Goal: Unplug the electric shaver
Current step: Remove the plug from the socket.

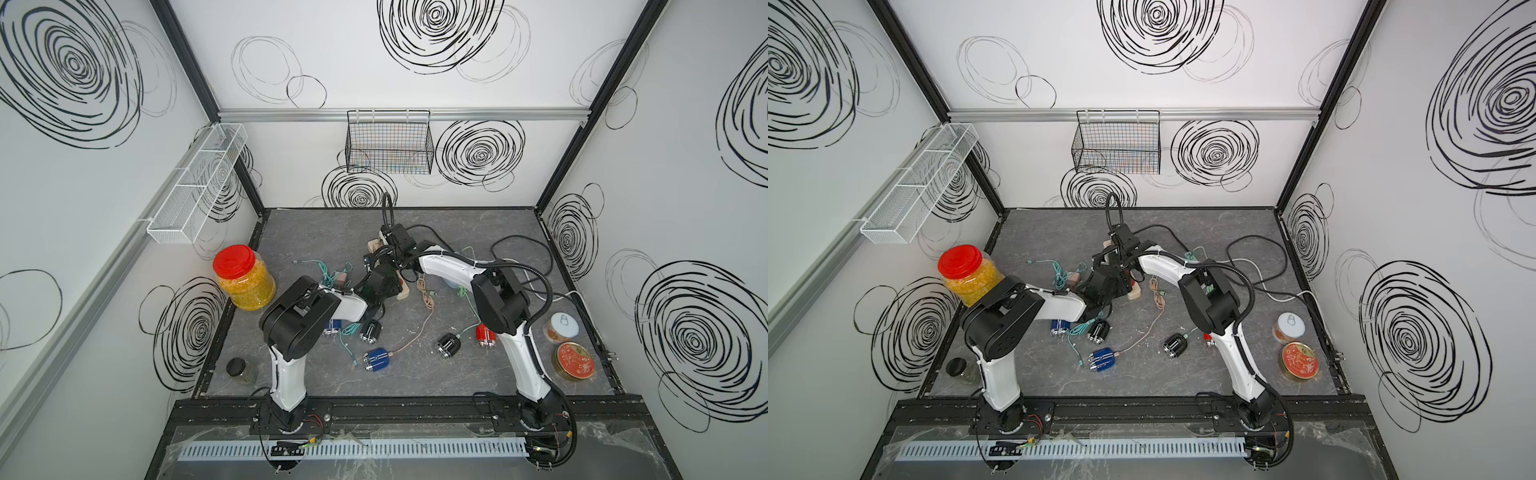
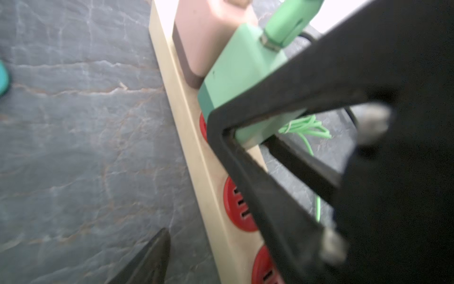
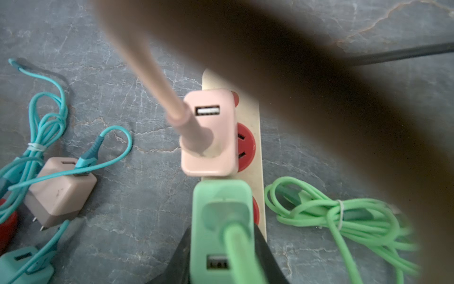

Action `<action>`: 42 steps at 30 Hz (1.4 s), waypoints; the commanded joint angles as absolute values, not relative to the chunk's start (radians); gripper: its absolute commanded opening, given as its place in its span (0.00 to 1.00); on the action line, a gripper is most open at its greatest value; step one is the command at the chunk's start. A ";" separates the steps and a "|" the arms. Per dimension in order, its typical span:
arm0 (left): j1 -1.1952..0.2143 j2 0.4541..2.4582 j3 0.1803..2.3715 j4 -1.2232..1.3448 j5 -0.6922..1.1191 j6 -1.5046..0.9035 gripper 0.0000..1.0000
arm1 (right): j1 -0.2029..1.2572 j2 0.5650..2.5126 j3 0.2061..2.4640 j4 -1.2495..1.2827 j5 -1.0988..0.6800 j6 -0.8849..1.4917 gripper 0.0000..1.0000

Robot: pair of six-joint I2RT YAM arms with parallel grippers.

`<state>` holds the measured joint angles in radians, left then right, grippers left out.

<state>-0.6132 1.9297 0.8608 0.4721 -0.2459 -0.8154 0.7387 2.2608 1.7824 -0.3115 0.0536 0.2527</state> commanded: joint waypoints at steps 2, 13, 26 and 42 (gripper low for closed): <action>-0.613 2.033 0.796 0.305 -0.195 -0.874 0.72 | 0.759 2.232 1.845 -0.340 0.137 0.212 0.11; -0.634 2.101 0.698 0.403 -0.157 -0.953 0.48 | 0.710 2.283 2.012 -0.480 -0.071 0.170 0.10; -0.631 2.057 0.575 0.644 -0.090 -1.046 0.41 | 0.746 2.275 2.031 -0.543 0.159 0.173 0.09; -0.568 1.882 0.703 0.473 -0.025 -0.952 0.56 | 0.735 2.052 1.761 -0.467 0.047 0.227 0.10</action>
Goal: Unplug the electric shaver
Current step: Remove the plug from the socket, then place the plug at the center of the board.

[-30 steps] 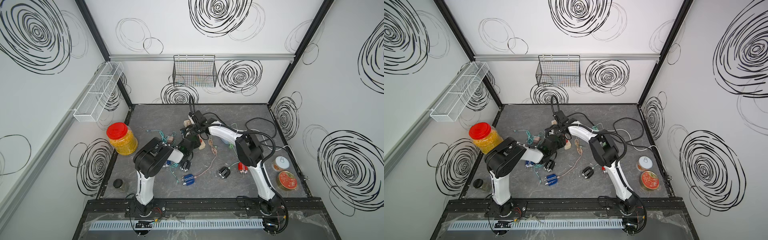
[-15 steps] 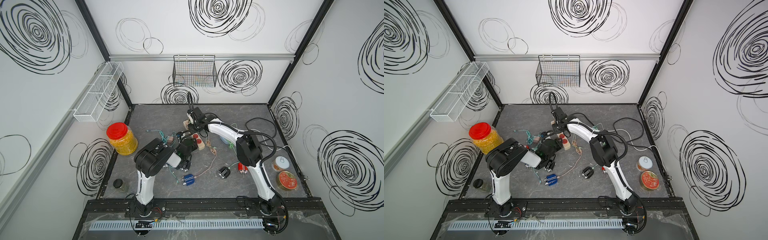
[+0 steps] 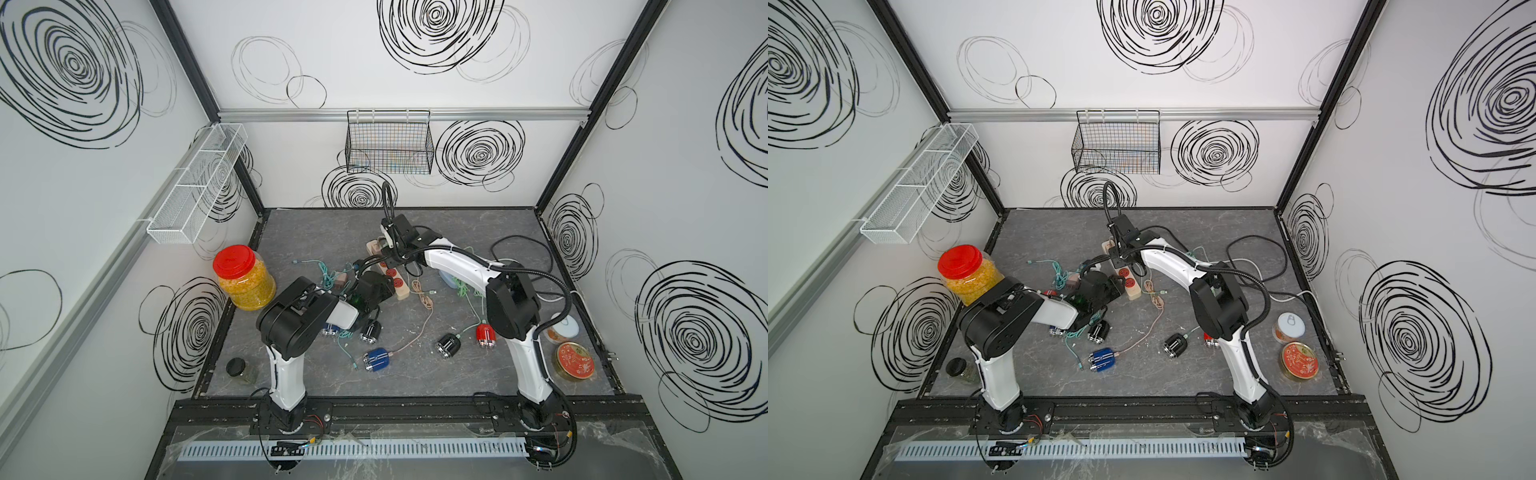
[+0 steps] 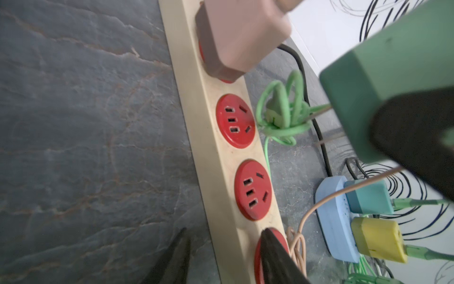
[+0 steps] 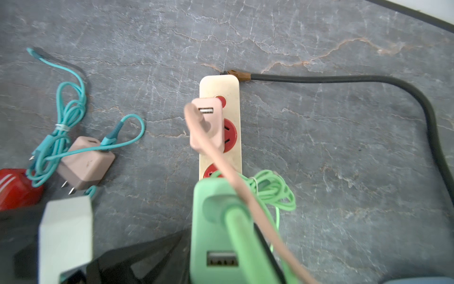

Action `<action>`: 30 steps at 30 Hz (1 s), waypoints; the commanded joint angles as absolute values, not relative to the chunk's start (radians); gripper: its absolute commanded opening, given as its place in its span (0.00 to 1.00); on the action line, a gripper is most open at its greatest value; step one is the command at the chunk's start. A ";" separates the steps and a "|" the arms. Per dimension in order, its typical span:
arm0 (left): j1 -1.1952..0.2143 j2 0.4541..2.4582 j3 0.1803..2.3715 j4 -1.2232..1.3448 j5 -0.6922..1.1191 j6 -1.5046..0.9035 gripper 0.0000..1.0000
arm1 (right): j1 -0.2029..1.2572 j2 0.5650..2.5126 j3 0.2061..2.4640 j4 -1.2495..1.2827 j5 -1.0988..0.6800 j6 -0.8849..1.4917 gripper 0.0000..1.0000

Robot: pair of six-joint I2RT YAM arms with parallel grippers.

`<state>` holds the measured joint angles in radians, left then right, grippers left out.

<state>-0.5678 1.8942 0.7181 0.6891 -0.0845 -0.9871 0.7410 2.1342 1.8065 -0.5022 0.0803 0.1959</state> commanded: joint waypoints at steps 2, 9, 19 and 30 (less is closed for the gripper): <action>-0.560 1.838 0.701 0.439 -0.029 -0.939 0.61 | 0.726 2.016 1.703 -0.451 0.041 0.241 0.11; -0.530 1.696 0.705 0.310 -0.040 -0.871 0.71 | 0.691 1.904 1.519 -0.400 -0.053 0.272 0.10; -0.491 1.559 0.741 0.176 -0.041 -0.788 0.72 | 0.761 1.662 1.332 -0.352 -0.141 0.274 0.10; -0.346 1.347 0.720 0.074 -0.057 -0.753 0.72 | 0.879 1.473 1.310 -0.323 -0.178 0.253 0.11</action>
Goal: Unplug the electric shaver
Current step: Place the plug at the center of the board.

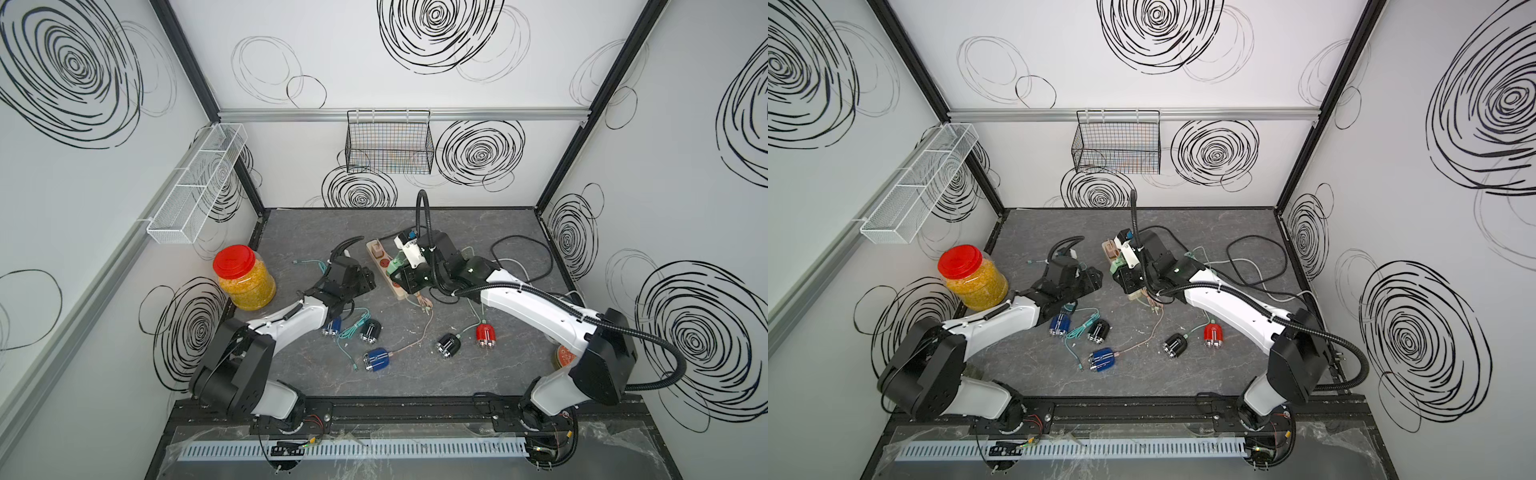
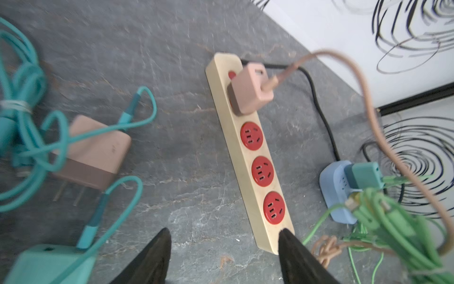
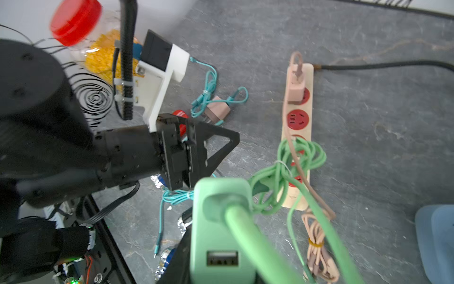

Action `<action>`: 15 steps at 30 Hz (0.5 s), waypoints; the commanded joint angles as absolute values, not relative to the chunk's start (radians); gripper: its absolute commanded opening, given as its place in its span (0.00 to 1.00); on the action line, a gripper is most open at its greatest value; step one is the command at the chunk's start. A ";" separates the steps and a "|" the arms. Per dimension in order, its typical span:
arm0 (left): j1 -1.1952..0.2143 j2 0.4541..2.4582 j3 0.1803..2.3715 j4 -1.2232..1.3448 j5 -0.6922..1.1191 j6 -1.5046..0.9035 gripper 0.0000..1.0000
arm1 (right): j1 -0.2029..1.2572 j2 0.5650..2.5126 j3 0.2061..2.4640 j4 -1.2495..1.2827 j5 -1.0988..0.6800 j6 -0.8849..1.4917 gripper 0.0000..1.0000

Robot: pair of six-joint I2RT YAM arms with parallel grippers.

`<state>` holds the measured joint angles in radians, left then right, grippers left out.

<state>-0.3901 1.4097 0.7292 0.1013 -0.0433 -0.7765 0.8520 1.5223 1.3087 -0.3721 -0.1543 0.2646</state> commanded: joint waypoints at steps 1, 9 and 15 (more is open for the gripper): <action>-0.326 1.323 0.717 0.060 -0.056 -0.748 0.72 | 0.889 1.467 1.322 -0.319 -0.191 0.257 0.11; -0.221 1.211 0.698 -0.004 -0.029 -0.720 0.72 | 0.983 1.542 1.450 -0.336 -0.207 0.258 0.11; -0.190 1.180 0.667 -0.006 -0.017 -0.713 0.72 | 0.981 1.628 1.492 -0.301 -0.202 0.251 0.11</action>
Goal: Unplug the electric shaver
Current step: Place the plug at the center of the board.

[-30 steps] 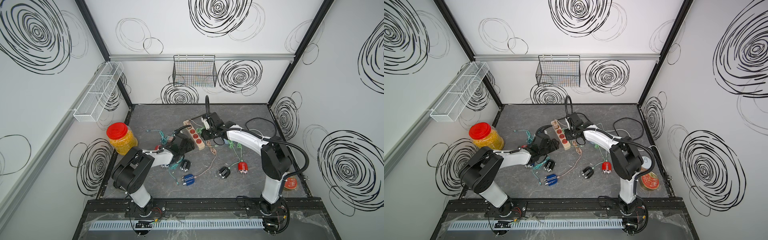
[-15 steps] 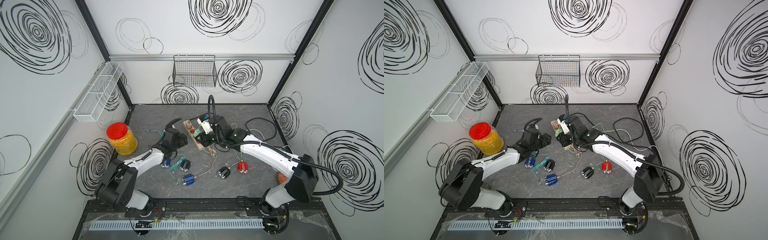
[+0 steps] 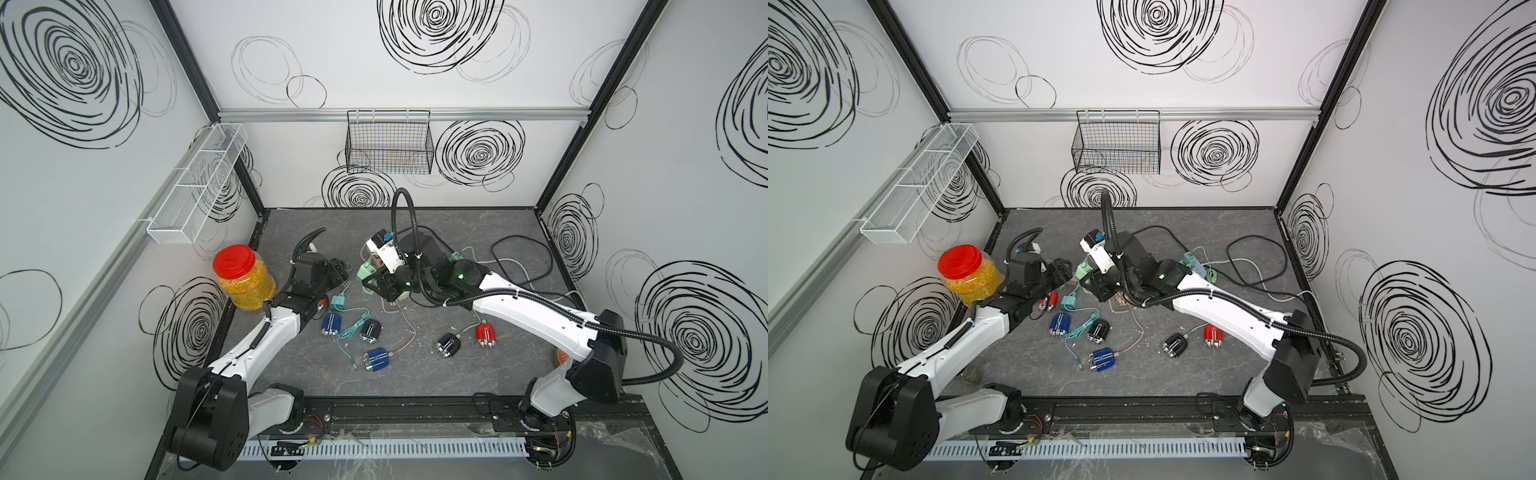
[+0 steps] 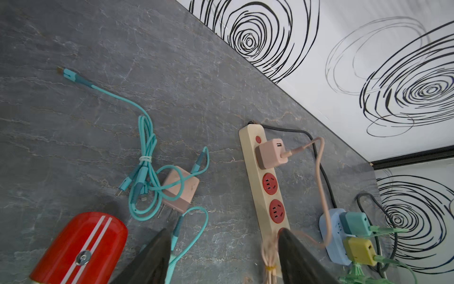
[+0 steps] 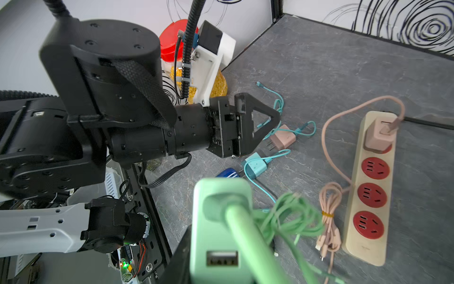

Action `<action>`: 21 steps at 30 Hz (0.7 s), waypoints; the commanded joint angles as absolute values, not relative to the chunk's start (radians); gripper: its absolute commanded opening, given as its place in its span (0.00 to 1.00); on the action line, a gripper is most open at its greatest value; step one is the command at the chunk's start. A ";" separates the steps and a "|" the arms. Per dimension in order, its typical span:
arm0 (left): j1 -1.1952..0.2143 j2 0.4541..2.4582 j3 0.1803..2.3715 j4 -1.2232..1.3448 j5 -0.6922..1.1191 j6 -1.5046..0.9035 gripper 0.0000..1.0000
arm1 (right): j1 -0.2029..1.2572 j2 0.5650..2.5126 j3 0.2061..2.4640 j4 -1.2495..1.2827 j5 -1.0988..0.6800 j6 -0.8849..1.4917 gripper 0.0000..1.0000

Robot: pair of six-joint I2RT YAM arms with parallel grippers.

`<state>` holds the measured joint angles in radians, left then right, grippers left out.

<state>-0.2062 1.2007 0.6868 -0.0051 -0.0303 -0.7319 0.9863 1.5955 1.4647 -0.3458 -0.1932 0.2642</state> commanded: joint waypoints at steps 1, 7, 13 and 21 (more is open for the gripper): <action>-0.185 1.178 0.662 -0.005 -0.013 -0.712 0.72 | 0.979 1.638 1.495 -0.285 -0.214 0.254 0.11; -0.157 1.174 0.636 0.007 0.005 -0.707 0.72 | 0.972 1.723 1.560 -0.286 -0.224 0.260 0.10; -0.143 1.181 0.632 0.012 0.018 -0.699 0.72 | 0.934 1.680 1.560 -0.314 -0.210 0.258 0.10; -0.148 1.219 0.637 0.048 0.031 -0.707 0.73 | 0.918 1.531 1.507 -0.366 -0.176 0.241 0.10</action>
